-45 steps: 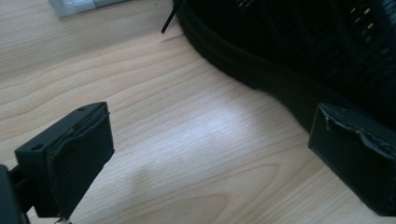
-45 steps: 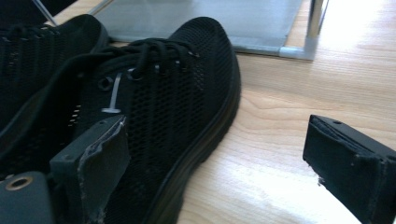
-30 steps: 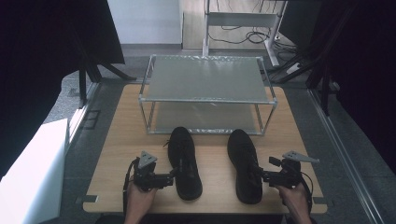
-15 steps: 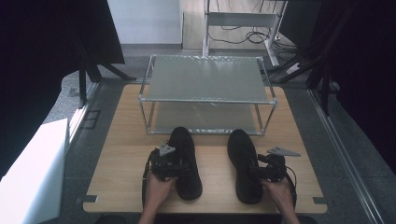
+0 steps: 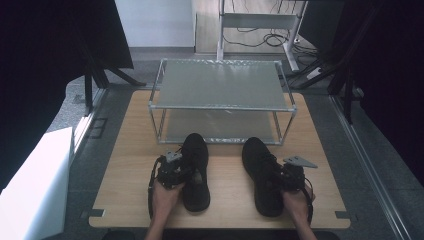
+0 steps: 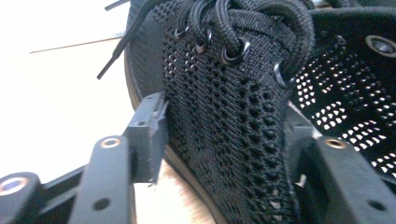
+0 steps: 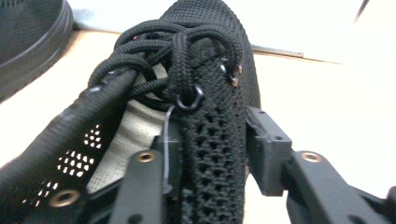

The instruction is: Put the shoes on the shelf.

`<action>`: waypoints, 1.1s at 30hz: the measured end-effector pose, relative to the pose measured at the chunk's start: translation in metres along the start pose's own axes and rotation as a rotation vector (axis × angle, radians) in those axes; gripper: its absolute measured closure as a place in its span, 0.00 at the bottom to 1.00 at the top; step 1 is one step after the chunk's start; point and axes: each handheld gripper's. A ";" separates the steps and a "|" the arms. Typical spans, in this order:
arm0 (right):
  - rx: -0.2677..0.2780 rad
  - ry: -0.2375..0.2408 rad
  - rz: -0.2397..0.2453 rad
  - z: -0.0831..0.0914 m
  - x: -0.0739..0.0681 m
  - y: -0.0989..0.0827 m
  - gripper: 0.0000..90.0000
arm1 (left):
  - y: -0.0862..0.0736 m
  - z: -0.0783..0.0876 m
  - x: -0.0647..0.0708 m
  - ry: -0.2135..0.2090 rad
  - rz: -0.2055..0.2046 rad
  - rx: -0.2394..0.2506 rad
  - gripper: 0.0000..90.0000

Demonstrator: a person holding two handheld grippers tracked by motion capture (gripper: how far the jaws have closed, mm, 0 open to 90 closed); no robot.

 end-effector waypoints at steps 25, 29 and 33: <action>0.114 0.293 -0.339 0.015 0.026 0.000 0.82 | -0.011 0.005 -0.058 -0.232 0.239 0.023 0.92; 0.125 0.316 -0.381 0.018 0.026 0.001 0.82 | -0.005 0.009 -0.052 -0.248 0.229 0.041 0.92; 0.157 0.363 -0.426 0.020 0.027 0.002 0.82 | 0.001 0.015 -0.050 -0.279 0.252 0.058 0.92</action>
Point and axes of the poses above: each handheld gripper's, and its own axes: z roughly backward along the jaws, y roughly out of its top, x roughly to its right, and after that the axes turned 12 degrees about y, right-handed
